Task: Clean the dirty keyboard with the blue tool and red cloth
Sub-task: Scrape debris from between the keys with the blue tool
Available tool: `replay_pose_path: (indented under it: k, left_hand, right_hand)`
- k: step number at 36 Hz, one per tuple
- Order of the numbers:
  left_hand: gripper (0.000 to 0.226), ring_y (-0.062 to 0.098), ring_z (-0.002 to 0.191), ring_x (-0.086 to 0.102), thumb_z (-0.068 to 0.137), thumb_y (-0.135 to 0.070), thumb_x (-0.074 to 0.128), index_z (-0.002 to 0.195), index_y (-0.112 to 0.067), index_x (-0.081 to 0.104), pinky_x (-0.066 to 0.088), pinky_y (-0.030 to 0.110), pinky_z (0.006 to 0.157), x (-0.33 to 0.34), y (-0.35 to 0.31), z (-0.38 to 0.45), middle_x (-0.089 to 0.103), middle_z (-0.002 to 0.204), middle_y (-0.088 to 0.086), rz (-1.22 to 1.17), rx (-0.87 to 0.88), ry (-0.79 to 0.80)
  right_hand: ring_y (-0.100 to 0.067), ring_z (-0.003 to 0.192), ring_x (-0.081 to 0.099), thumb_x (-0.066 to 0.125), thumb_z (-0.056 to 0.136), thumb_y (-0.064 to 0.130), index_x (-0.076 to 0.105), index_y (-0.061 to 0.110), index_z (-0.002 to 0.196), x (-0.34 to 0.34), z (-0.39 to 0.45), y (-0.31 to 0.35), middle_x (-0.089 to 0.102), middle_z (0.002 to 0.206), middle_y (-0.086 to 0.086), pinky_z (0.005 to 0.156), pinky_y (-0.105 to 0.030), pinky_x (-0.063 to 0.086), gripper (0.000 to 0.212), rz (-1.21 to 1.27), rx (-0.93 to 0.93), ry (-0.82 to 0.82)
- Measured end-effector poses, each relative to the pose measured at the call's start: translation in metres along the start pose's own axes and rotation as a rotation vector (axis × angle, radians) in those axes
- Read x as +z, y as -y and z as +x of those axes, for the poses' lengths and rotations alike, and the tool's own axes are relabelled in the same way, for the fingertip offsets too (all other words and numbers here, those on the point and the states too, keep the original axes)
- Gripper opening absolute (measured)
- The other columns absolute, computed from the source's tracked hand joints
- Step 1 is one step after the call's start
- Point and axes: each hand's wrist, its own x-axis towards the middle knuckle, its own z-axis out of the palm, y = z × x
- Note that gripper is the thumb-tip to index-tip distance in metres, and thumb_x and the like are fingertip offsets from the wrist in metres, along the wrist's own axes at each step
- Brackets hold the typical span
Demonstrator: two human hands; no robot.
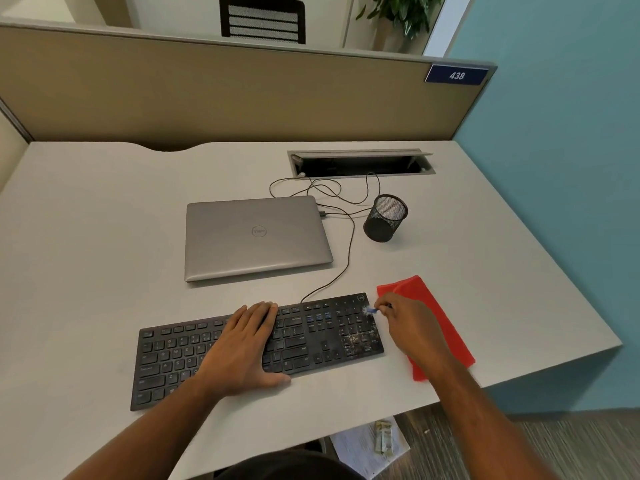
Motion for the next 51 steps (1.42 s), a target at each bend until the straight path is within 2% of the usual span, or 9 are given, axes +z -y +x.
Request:
replay_pose_path:
  k: [3,7,14,22,25,28,34,42,51]
  left_hand:
    - [0.137,0.018,0.159,-0.002,0.069,-0.104,0.039,0.165,-0.017,-0.005,-0.008,0.04,0.126,0.001,0.0,0.0,0.003,0.174,0.003,0.002,-0.003,-0.009]
    - [0.137,0.018,0.159,-0.003,0.068,-0.105,0.035,0.165,-0.018,-0.008,-0.008,0.04,0.127,0.001,0.0,0.0,0.0,0.174,0.001,0.01,-0.002,0.008]
    - [0.137,0.02,0.159,0.005,0.068,-0.104,0.037,0.166,-0.016,0.0,-0.007,0.039,0.126,0.0,0.0,0.0,0.009,0.173,0.004,0.01,0.0,-0.007]
    - [0.137,0.021,0.159,0.007,0.068,-0.105,0.037,0.166,-0.016,0.002,-0.009,0.037,0.125,-0.001,-0.001,-0.001,0.011,0.173,0.005,0.005,-0.003,-0.017]
    - [0.137,0.021,0.159,0.003,0.067,-0.105,0.036,0.166,-0.017,-0.001,-0.01,0.037,0.125,-0.002,-0.002,-0.001,0.007,0.173,0.004,0.001,-0.006,-0.016]
    - [0.137,0.019,0.159,-0.001,0.068,-0.104,0.038,0.165,-0.017,-0.004,-0.013,0.036,0.125,-0.004,-0.003,-0.002,0.004,0.173,0.003,-0.008,-0.001,-0.009]
    - [0.137,0.022,0.158,0.009,0.068,-0.104,0.038,0.166,-0.015,0.004,-0.008,0.037,0.125,-0.003,-0.002,-0.002,0.013,0.172,0.006,0.001,-0.001,-0.016]
    - [0.137,0.021,0.159,0.005,0.068,-0.104,0.039,0.166,-0.016,0.001,-0.01,0.037,0.125,-0.004,-0.002,-0.001,0.01,0.173,0.004,-0.005,-0.002,-0.016]
    - [0.136,0.021,0.157,0.012,0.069,-0.103,0.041,0.166,-0.013,0.008,-0.01,0.036,0.126,-0.004,-0.003,-0.002,0.018,0.171,0.006,0.003,0.008,-0.024]
  right_hand:
    - [-0.006,0.077,0.066,0.058,0.099,0.008,0.068,0.024,0.106,0.005,-0.005,-0.004,0.072,0.091,0.005,0.067,-0.029,0.057,0.02,0.034,0.029,0.081]
    - [-0.006,0.079,0.063,0.062,0.098,0.011,0.068,0.024,0.103,-0.001,-0.003,-0.01,0.07,0.099,0.006,0.074,-0.014,0.05,0.016,-0.02,0.055,0.228]
    - [-0.007,0.073,0.063,0.06,0.099,0.01,0.068,0.027,0.107,0.006,-0.004,-0.011,0.071,0.094,0.007,0.068,-0.019,0.054,0.021,0.008,0.051,0.077]
    - [-0.006,0.078,0.066,0.057,0.1,0.012,0.064,0.031,0.097,0.001,-0.007,-0.007,0.071,0.094,0.01,0.074,-0.026,0.058,0.021,-0.015,0.008,0.158]
    - [-0.004,0.068,0.061,0.056,0.102,0.017,0.067,0.03,0.108,-0.002,-0.01,0.003,0.068,0.088,0.012,0.058,-0.013,0.045,0.018,0.012,-0.019,0.055]
    - [-0.005,0.063,0.058,0.054,0.103,0.017,0.066,0.029,0.112,0.005,-0.015,0.008,0.066,0.084,0.01,0.052,-0.015,0.041,0.019,-0.018,-0.04,0.077]
    - [-0.004,0.07,0.058,0.055,0.102,0.015,0.064,0.019,0.11,0.002,-0.012,0.008,0.069,0.092,0.004,0.058,-0.01,0.038,0.013,-0.1,-0.089,0.213]
    - [-0.008,0.068,0.065,0.055,0.103,0.02,0.065,0.019,0.104,0.009,-0.01,0.026,0.07,0.085,0.005,0.061,-0.021,0.055,0.011,0.112,0.038,0.011]
    - [-0.012,0.078,0.066,0.058,0.099,0.02,0.065,0.013,0.099,0.001,-0.011,0.034,0.071,0.089,0.0,0.071,-0.025,0.053,0.01,-0.052,0.063,0.195]
